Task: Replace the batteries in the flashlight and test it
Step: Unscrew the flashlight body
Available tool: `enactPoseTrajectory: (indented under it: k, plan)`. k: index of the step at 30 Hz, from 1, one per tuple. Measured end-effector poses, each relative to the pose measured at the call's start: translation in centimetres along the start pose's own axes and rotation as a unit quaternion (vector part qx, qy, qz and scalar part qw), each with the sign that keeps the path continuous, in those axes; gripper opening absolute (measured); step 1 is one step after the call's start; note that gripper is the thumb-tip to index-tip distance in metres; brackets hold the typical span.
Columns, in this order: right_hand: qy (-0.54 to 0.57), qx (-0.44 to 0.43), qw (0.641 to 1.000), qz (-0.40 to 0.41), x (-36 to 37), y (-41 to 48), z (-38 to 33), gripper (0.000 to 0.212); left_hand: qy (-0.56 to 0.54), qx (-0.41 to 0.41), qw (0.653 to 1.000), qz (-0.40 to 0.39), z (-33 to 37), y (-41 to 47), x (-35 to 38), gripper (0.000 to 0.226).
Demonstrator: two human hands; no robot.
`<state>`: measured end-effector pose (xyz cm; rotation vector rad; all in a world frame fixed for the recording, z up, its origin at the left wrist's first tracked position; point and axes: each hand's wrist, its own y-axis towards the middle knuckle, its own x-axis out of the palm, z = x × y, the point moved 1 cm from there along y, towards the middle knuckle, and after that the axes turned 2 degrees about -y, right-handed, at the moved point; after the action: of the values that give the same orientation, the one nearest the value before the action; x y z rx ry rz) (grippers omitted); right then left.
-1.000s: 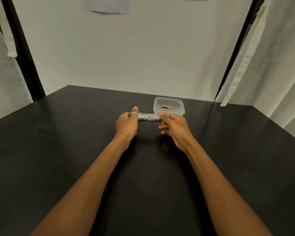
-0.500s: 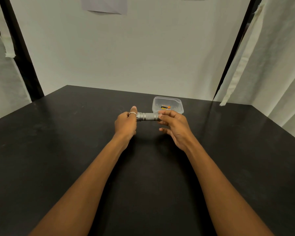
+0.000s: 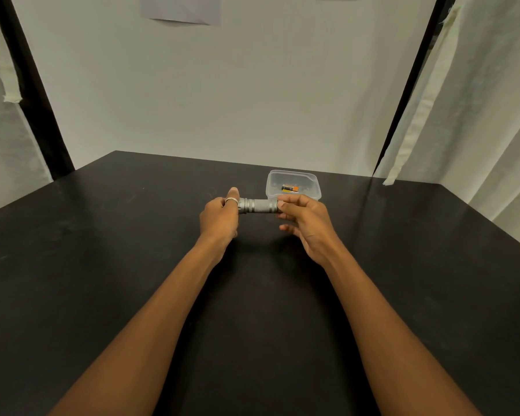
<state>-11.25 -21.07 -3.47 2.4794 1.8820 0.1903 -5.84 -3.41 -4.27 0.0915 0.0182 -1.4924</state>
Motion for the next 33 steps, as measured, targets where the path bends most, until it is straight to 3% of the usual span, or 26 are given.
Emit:
enactPoseTrajectory:
  k: [7,10,14,16,20,24,27,30,33]
  plan:
    - [-0.036,0.029,0.999,0.026,0.52,0.01,-0.08,0.023,0.003,-0.001,1.0,-0.004,0.0,0.01,0.0,0.051]
    - [-0.018,0.011,1.0,0.009,0.34,-0.09,-0.14,0.011,-0.003,-0.005,1.0,-0.007,0.04,0.01,-0.03,0.049]
    - [0.014,-0.002,1.0,-0.006,0.14,-0.31,-0.49,0.018,-0.005,-0.008,1.0,-0.01,0.12,0.01,0.01,0.049]
    - [0.006,0.013,1.0,-0.011,0.36,-0.37,-0.44,0.012,-0.008,-0.012,1.0,-0.008,0.14,-0.04,-0.01,0.046]
    - [-0.038,0.039,0.998,0.016,0.61,-0.25,-0.25,0.025,-0.009,-0.006,1.0,-0.009,0.16,-0.21,0.0,0.044]
    - [0.007,0.021,1.0,-0.01,0.3,-0.44,-0.44,0.007,-0.013,-0.003,1.0,-0.01,0.25,-0.31,0.01,0.043]
    - [0.02,0.016,0.999,-0.025,0.09,-0.44,-0.57,0.015,-0.013,-0.006,1.0,-0.007,0.27,-0.33,0.0,0.045]
    - [0.012,0.037,0.999,-0.026,0.42,-0.48,-0.5,0.01,-0.011,-0.003,1.0,0.0,0.23,-0.32,-0.06,0.048]
    - [-0.043,0.045,0.998,0.003,0.6,-0.34,-0.3,0.027,-0.009,0.0,1.0,0.0,0.21,-0.36,-0.07,0.047]
